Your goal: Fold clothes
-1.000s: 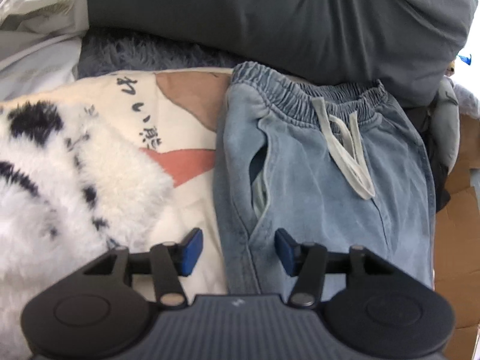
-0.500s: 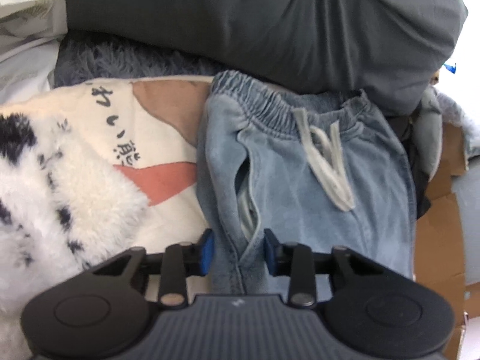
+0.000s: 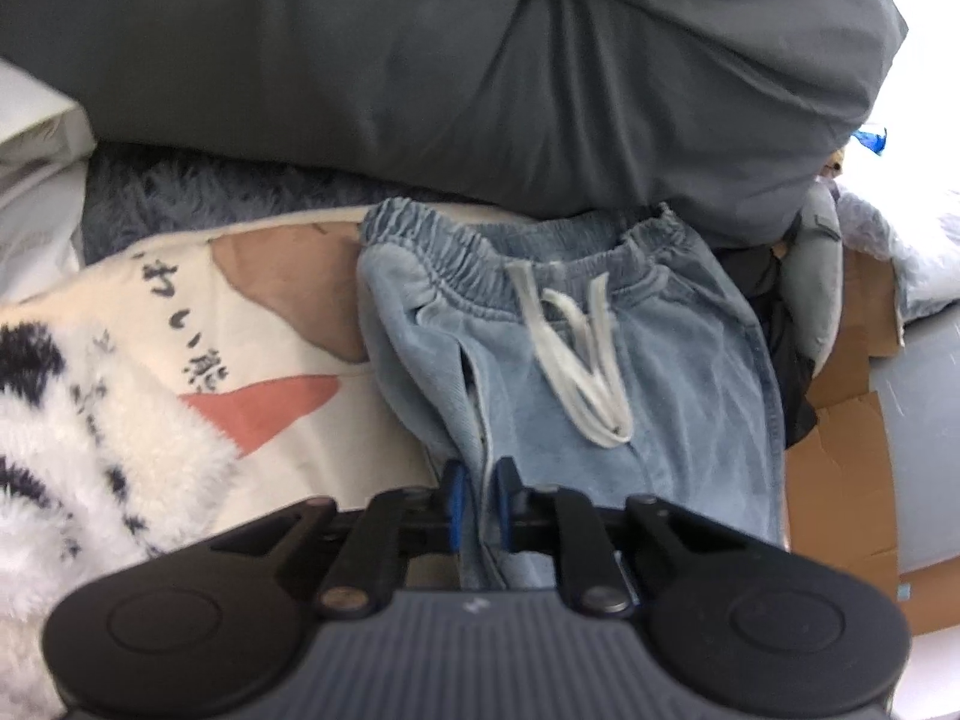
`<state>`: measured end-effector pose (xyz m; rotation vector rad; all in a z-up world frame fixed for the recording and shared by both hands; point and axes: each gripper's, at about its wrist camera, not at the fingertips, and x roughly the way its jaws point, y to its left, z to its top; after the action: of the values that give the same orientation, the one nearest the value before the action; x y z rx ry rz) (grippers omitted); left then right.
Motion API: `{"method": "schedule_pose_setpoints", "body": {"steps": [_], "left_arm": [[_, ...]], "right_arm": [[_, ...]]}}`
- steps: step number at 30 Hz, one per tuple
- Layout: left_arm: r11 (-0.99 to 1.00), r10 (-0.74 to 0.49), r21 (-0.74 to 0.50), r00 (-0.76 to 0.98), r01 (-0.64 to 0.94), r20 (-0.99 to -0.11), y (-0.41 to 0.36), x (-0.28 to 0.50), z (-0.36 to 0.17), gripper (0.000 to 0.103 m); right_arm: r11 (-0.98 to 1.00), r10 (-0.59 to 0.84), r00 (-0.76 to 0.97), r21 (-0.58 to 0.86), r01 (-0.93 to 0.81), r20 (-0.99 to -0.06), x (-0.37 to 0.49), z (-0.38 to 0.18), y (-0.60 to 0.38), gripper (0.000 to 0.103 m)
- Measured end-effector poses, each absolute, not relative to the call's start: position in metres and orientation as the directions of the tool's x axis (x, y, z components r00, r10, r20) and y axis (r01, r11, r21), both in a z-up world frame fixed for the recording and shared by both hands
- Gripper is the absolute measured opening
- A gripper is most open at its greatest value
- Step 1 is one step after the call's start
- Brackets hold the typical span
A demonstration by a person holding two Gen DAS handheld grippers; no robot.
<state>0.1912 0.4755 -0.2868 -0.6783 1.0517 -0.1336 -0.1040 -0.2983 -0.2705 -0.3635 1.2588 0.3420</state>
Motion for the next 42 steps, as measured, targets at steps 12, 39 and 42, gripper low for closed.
{"method": "schedule_pose_setpoints", "body": {"steps": [12,39,42], "left_arm": [[0.774,-0.470,-0.617,0.524,-0.142,-0.710,0.443,0.218,-0.246,0.008],[0.788,-0.461,-0.609,0.573,-0.086,-0.678,0.352,0.275,-0.177,0.008],[0.783,-0.475,-0.618,0.579,-0.066,-0.663,0.342,0.280,-0.176,0.008]], "right_arm": [[0.869,0.012,0.306,-0.141,-0.474,-0.952,-0.037,-0.201,-0.298,0.002],[0.874,0.073,0.333,-0.101,-0.476,-0.940,0.139,-0.140,-0.335,0.002],[0.889,0.077,0.356,-0.097,-0.447,-0.931,0.153,-0.146,-0.342,0.002]]}}
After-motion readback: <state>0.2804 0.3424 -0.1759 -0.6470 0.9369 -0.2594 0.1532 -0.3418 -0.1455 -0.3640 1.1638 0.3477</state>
